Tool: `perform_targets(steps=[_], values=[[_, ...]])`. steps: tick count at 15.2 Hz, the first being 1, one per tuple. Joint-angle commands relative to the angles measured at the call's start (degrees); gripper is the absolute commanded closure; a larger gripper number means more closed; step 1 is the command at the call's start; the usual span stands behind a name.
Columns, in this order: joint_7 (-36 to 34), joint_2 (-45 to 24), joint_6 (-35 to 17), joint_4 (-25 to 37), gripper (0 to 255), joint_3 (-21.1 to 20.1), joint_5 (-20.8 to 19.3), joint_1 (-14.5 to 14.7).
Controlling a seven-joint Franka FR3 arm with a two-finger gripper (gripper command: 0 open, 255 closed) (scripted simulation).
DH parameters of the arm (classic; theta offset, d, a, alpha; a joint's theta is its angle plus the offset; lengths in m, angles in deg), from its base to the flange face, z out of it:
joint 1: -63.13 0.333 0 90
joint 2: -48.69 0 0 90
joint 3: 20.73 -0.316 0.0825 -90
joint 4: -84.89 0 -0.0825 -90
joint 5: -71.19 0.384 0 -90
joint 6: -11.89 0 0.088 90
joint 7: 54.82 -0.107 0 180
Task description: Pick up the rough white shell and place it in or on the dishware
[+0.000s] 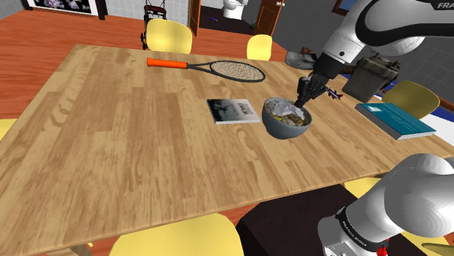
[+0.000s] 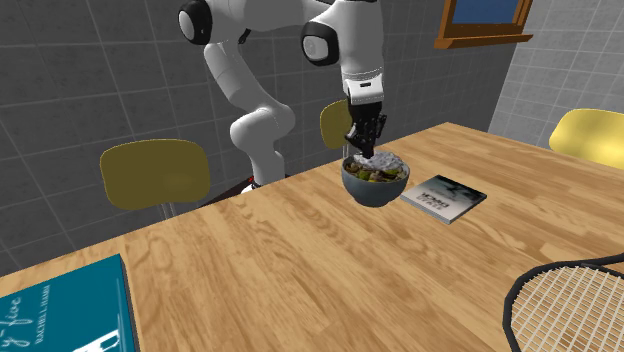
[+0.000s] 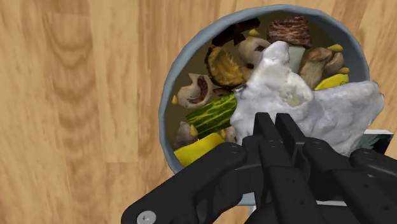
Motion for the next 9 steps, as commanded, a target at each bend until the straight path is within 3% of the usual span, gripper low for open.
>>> perform_targets(steps=[1,3,4,9], values=[[-0.07,-0.25,2.17,-1.35,255,-0.05,-0.25,0.03],[-0.13,-0.24,2.16,-1.36,255,0.04,-0.31,0.13],[-0.49,0.06,2.85,-0.89,0,-0.20,-0.26,0.19],[-0.13,-0.24,2.16,-1.36,0,0.04,-0.31,0.14]])
